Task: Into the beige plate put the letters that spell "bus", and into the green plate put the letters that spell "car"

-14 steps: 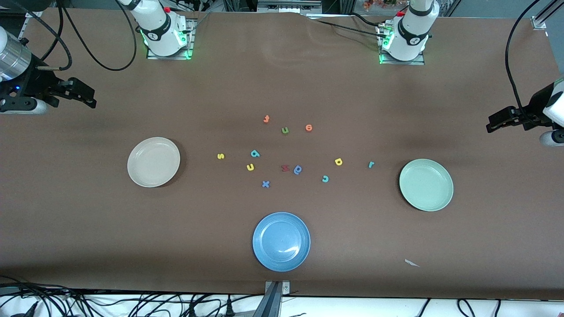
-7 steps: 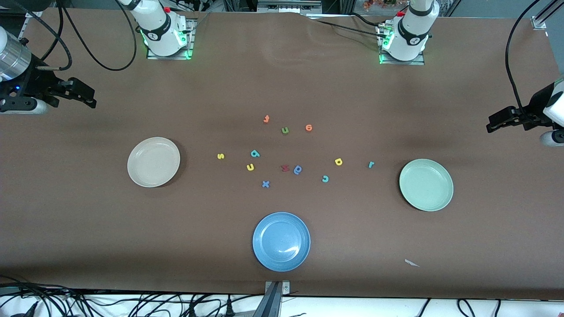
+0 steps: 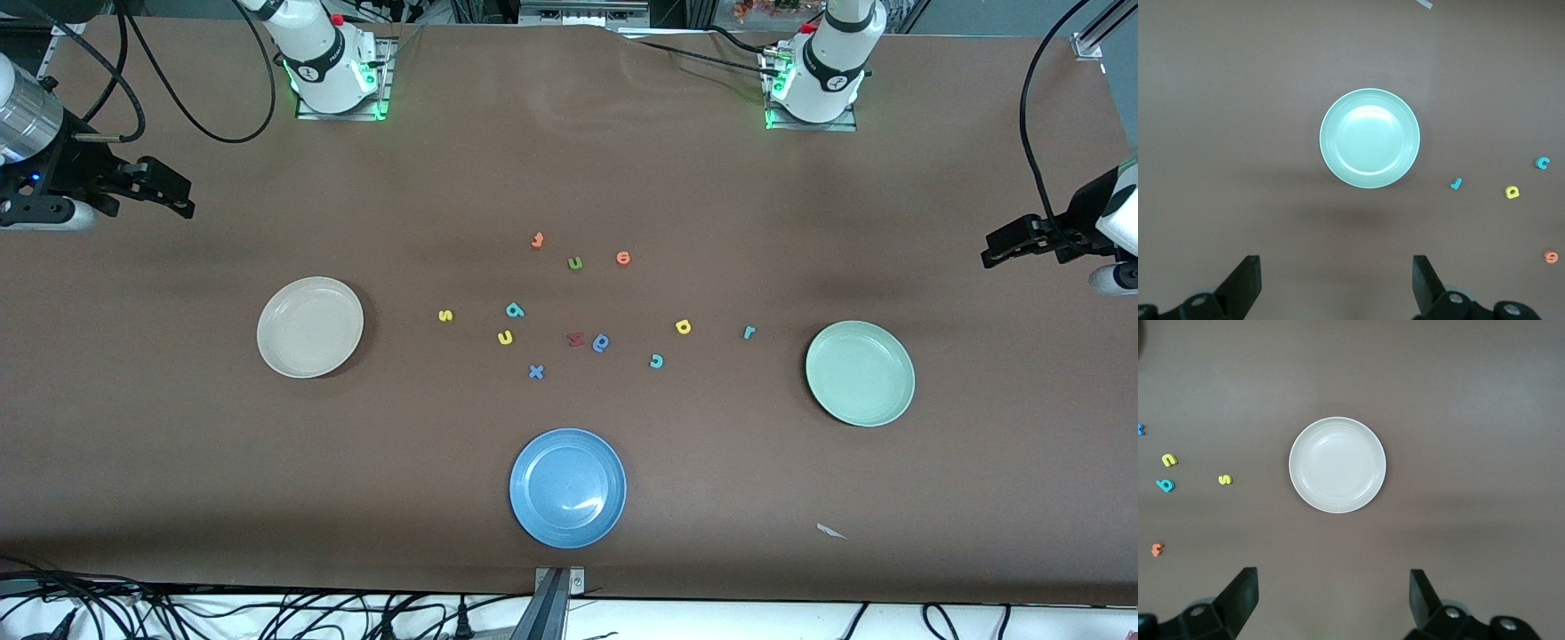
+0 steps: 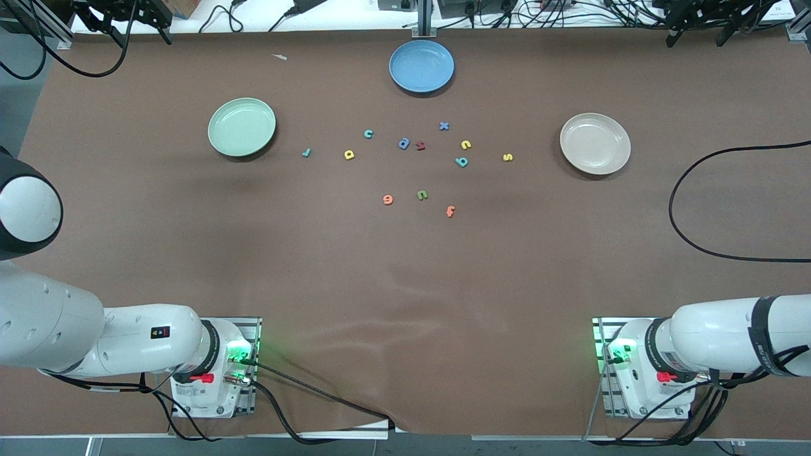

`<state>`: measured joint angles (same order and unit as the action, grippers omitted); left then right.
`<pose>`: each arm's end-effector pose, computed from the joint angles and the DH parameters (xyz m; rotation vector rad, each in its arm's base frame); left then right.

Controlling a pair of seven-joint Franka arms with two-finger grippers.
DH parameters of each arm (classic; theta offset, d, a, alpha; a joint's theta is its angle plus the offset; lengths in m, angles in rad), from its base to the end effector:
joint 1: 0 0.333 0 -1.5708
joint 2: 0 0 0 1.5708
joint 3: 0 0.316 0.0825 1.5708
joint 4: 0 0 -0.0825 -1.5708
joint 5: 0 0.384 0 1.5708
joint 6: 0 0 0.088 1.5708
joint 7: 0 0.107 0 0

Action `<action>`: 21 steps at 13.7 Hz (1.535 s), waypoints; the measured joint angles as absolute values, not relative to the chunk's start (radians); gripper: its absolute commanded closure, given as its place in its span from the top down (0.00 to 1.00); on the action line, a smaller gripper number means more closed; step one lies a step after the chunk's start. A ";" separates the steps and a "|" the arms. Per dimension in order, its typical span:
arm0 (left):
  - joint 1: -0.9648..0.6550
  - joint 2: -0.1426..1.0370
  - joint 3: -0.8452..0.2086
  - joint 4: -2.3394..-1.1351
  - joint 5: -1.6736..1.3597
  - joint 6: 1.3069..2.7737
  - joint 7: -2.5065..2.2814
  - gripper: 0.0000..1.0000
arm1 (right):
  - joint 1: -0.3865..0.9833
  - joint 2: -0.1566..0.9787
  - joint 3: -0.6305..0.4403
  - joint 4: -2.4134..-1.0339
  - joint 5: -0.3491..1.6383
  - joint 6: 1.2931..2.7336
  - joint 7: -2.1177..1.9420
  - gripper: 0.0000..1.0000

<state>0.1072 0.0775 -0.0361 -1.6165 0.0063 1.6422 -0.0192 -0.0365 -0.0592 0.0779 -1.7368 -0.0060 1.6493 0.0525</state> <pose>0.5787 0.0426 0.5650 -3.1352 -0.1407 0.0813 0.5388 0.0228 0.5849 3.1293 -0.0168 -0.0437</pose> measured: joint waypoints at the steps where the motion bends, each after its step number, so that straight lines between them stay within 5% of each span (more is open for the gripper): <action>1: 0.107 0.078 -0.036 -1.616 0.006 1.642 -0.019 1.00 | -0.036 -0.059 0.078 -1.737 -0.006 1.649 0.052 1.00; 14: 0.102 0.110 -0.044 -1.624 0.006 1.664 -0.019 1.00 | -0.018 -0.030 0.149 -1.741 -0.007 1.610 0.052 1.00; 17: 0.078 0.187 -0.081 -1.634 -0.001 1.728 -0.069 1.00 | 0.012 0.030 0.154 -1.749 -0.007 1.606 0.064 1.00; 21: 0.058 0.260 -0.176 -1.758 -0.002 1.954 -0.190 1.00 | 0.098 0.141 0.159 -1.812 -0.007 1.782 0.211 1.00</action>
<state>0.0577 0.2601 -0.1757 -1.7581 -0.0019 1.9544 -0.1896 0.0976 0.1408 0.1594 -1.8121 -0.0071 1.7822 0.2108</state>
